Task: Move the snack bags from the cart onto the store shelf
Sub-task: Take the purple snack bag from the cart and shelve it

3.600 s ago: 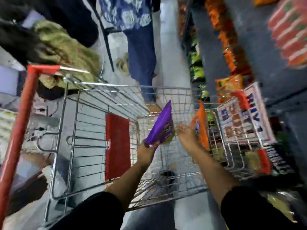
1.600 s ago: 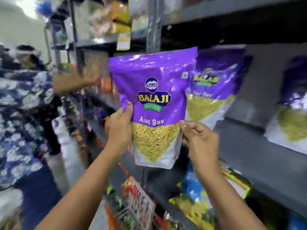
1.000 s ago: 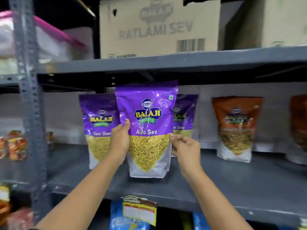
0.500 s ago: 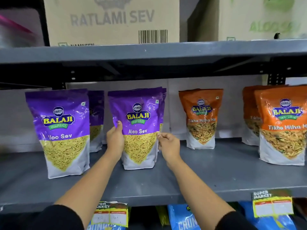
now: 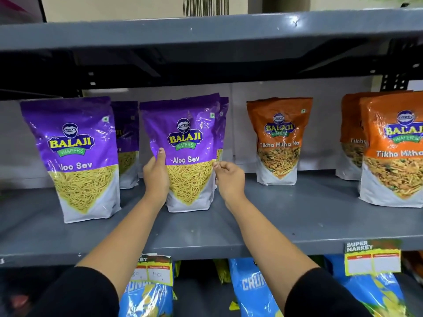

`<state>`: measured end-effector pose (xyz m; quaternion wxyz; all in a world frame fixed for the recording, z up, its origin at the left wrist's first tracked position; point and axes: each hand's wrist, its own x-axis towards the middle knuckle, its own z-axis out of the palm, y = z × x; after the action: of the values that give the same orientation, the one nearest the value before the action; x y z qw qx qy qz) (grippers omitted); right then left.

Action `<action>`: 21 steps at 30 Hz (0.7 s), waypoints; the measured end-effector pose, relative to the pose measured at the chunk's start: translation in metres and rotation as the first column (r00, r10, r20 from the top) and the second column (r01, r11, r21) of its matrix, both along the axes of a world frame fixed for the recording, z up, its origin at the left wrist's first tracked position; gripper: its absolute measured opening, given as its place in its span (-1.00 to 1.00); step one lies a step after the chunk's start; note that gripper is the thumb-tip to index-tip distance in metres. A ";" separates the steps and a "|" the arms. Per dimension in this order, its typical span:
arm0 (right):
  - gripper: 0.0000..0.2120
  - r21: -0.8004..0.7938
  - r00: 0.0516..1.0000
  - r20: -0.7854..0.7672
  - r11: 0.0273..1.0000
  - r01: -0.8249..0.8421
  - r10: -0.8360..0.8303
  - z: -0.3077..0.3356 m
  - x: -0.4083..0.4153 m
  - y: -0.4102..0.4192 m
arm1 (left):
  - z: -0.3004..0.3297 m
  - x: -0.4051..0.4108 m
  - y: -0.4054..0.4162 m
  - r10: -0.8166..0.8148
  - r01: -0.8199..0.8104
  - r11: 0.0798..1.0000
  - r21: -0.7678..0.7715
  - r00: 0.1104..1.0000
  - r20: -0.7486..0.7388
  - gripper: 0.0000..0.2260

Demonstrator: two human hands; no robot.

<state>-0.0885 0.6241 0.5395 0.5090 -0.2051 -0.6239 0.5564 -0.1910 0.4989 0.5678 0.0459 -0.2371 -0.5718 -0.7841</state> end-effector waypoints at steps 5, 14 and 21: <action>-0.87 0.028 1.000 0.013 0.999 0.025 -0.025 0.002 0.007 -0.007 | -0.006 -0.009 -0.010 -0.097 0.098 0.995 -0.018 0.994 0.053 -0.72; -0.84 0.215 0.883 -0.369 0.951 -0.225 0.292 0.013 0.042 -0.126 | -0.016 0.030 -0.142 -0.161 0.146 0.965 0.217 0.986 0.052 -0.66; -0.85 0.267 0.630 -0.039 0.616 -0.741 0.776 -0.073 0.017 -0.273 | -0.121 0.067 -0.297 0.122 -0.200 0.942 0.268 0.952 0.282 -0.62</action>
<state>-0.0719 0.3510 0.4666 0.2908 0.1803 -0.6702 0.6586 -0.1236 0.2016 0.4472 0.0694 -0.0743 -0.4676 -0.8781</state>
